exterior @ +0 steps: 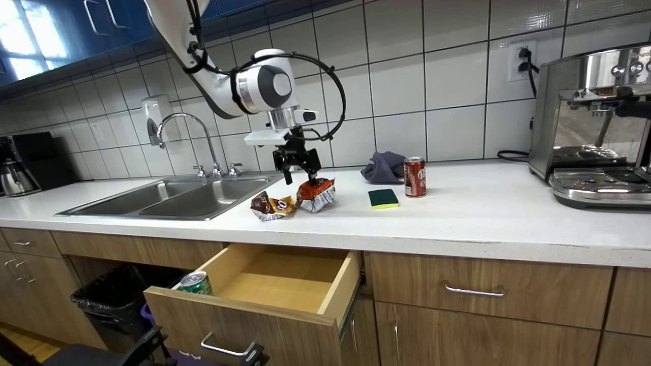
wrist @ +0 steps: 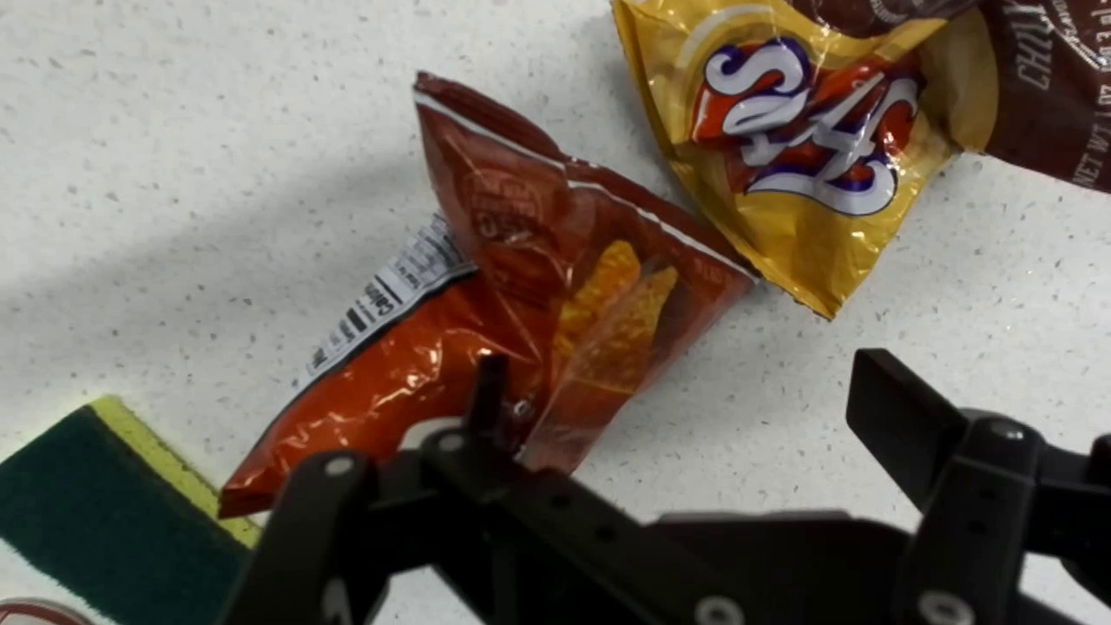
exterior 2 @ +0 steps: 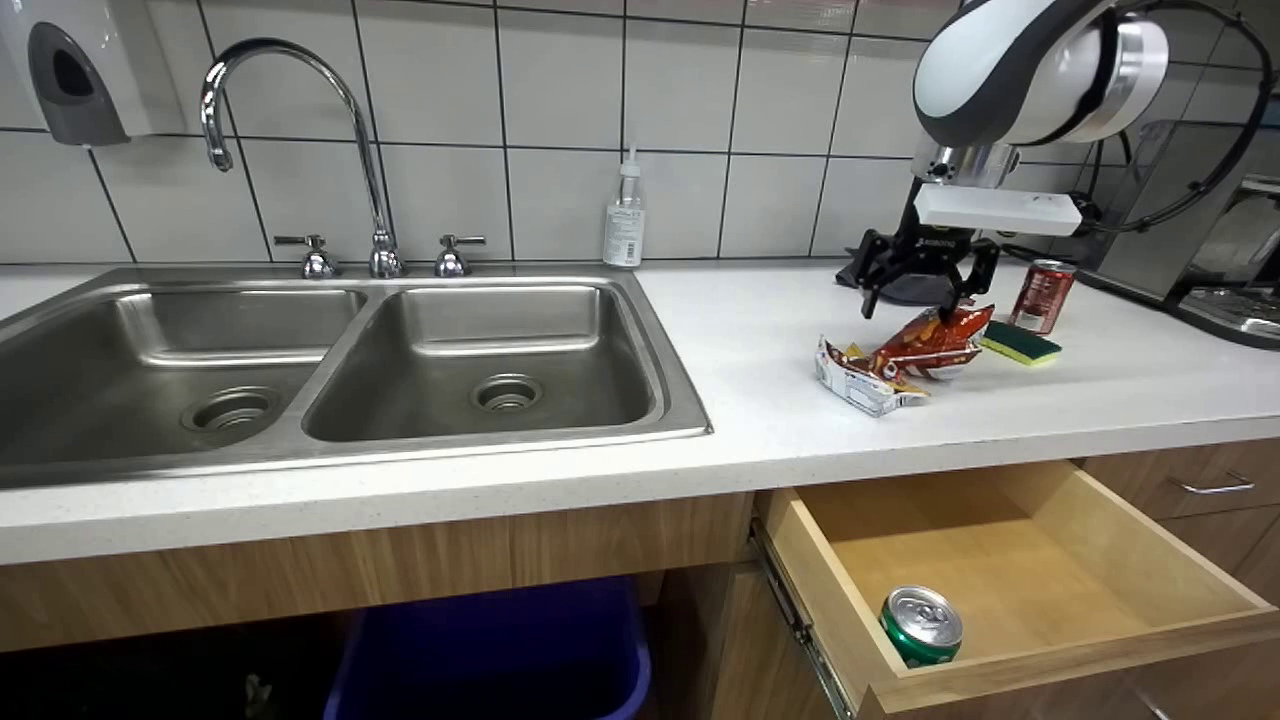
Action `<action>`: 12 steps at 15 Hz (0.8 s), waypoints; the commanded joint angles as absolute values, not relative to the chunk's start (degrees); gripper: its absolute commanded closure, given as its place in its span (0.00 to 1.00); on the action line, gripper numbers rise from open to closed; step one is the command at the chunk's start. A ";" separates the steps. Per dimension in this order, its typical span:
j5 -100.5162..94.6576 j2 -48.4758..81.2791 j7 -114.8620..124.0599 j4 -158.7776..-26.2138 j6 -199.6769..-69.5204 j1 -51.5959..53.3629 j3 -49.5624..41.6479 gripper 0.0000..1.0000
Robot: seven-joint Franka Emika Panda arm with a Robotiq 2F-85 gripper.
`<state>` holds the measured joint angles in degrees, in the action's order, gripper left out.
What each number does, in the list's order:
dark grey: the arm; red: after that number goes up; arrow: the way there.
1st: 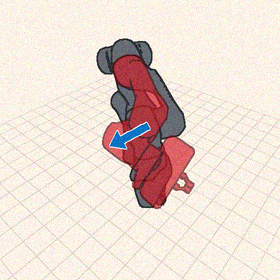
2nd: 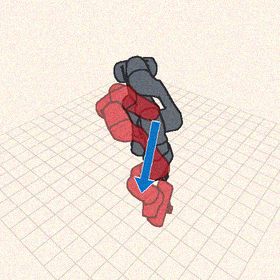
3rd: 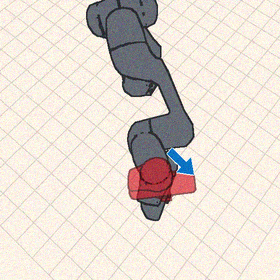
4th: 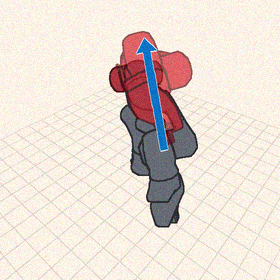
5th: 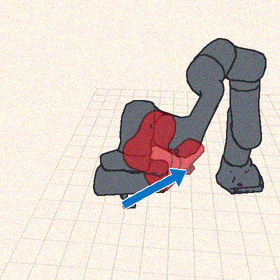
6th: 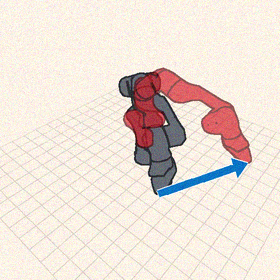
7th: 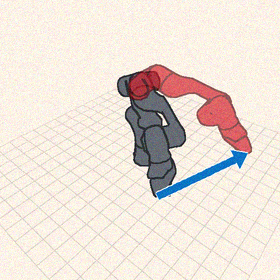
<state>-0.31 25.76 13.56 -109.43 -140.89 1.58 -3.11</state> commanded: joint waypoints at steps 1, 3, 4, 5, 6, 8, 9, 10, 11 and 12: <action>0.92 26.33 14.53 -107.74 -139.98 1.48 -3.26 0.00; 1.05 26.27 14.49 -107.72 -139.97 1.46 -3.30 0.00; 1.10 26.27 14.49 -107.71 -139.95 1.45 -3.33 0.00; 1.11 26.27 14.54 -107.70 -139.94 1.48 -3.38 0.00; 1.13 26.28 14.52 -107.69 -139.94 1.47 -3.41 0.00; 1.16 26.24 14.54 -107.72 -139.99 1.45 -3.50 0.01; 1.17 26.23 14.55 -107.72 -139.98 1.45 -3.54 0.01; 1.19 26.19 14.55 -107.75 -140.00 1.44 -3.57 0.00; 1.15 26.17 14.55 -107.78 -140.05 1.45 -3.62 0.00; 1.20 26.16 14.52 -107.79 -140.03 1.42 -3.61 0.18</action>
<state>0.39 25.76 13.57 -109.15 -140.89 1.56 -3.61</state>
